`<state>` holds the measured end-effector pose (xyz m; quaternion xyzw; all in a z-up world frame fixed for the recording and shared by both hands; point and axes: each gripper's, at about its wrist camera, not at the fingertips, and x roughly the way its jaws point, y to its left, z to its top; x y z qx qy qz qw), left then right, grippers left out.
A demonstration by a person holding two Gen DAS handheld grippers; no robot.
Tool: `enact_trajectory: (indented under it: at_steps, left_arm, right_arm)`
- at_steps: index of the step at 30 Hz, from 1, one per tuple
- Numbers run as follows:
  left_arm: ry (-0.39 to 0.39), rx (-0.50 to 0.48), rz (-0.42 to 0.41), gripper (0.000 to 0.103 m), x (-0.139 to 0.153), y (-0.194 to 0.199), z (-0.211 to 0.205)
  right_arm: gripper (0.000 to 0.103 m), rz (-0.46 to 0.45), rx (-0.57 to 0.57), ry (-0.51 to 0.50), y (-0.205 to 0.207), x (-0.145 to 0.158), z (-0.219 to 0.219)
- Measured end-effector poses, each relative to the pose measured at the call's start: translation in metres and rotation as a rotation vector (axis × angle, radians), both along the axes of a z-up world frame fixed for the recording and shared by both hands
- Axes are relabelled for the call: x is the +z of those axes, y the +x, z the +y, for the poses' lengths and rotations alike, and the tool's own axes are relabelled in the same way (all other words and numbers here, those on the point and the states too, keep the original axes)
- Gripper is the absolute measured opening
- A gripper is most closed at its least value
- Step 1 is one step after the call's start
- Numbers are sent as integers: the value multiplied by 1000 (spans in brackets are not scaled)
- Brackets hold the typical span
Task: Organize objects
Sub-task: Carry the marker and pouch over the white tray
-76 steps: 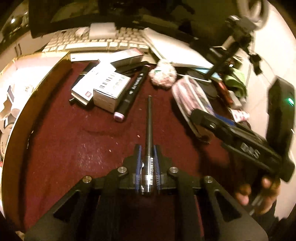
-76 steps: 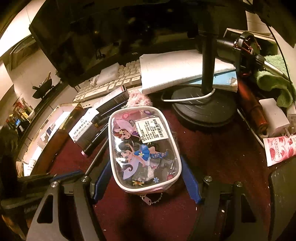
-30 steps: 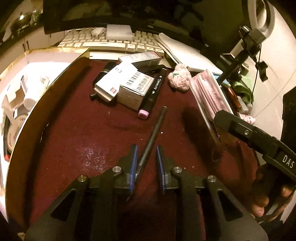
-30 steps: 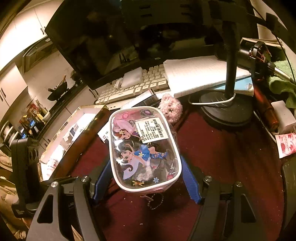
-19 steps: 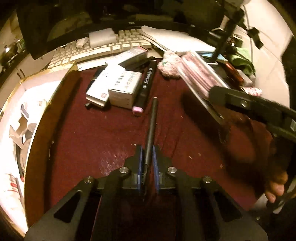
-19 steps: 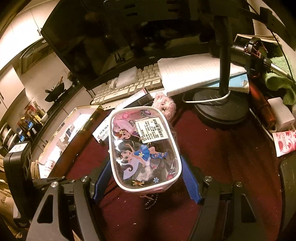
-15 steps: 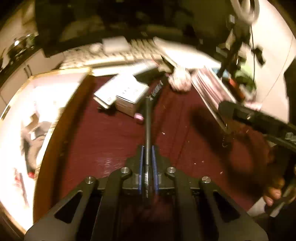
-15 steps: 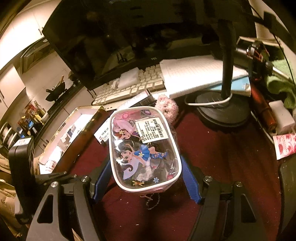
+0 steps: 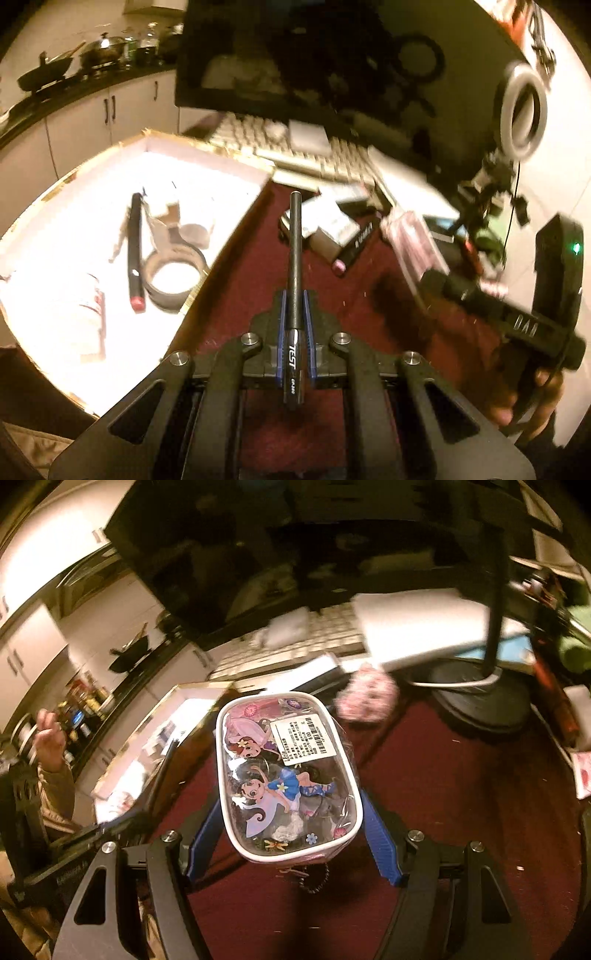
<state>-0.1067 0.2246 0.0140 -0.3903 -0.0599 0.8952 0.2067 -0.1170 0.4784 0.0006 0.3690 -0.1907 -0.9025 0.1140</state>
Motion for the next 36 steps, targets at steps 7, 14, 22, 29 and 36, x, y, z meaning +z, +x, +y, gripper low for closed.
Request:
enact_trajectory:
  at_steps: [7, 14, 22, 29, 36]
  left_arm:
    - [64, 117, 0, 8, 16, -19, -48]
    - [82, 260, -5, 8, 18, -41, -99]
    - [66, 390, -83, 8, 1, -83, -143]
    - [45, 434, -147, 8, -18, -102, -156]
    - [30, 431, -209, 8, -34, -114, -156]
  right_arm:
    - [71, 13, 92, 3, -17, 13, -41]
    - [71, 25, 190, 33, -57, 28, -89]
    - [71, 13, 286, 153, -139, 30, -145]
    - [71, -48, 323, 249, -201, 8, -172]
    - [71, -74, 339, 264, -218, -4, -178]
